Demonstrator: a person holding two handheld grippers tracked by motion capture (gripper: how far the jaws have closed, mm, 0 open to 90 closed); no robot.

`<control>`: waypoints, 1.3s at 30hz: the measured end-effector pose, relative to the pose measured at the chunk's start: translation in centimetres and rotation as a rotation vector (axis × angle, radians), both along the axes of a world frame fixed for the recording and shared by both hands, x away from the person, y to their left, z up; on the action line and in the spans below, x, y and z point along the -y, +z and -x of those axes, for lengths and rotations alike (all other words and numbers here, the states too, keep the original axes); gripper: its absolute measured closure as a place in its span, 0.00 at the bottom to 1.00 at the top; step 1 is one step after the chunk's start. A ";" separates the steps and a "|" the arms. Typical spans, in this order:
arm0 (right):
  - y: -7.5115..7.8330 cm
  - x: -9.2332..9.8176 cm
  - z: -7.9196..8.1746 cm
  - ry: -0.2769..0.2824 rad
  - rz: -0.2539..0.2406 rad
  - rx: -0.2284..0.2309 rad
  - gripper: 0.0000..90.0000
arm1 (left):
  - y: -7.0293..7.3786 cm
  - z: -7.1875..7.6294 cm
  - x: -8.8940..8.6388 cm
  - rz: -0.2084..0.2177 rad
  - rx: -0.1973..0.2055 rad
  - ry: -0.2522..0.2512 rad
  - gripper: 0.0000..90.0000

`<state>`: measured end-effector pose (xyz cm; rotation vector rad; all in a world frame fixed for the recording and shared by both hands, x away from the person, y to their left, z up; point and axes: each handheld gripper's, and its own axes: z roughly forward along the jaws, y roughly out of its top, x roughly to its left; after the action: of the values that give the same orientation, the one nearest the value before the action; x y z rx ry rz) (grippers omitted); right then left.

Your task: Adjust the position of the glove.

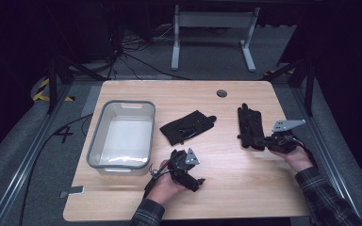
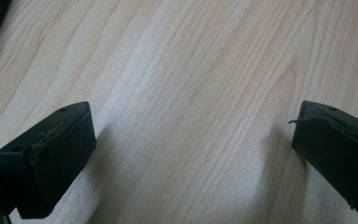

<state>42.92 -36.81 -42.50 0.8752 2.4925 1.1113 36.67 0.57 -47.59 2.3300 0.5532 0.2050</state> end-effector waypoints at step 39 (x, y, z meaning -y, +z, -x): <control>-2.6 -1.1 -1.4 0.025 0.062 -0.073 1.00 | 0.0 0.1 0.0 0.001 0.000 0.005 0.00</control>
<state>44.34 -35.66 -45.10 0.8852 2.5892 1.0218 36.61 0.57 -47.60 2.3279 0.5584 0.2071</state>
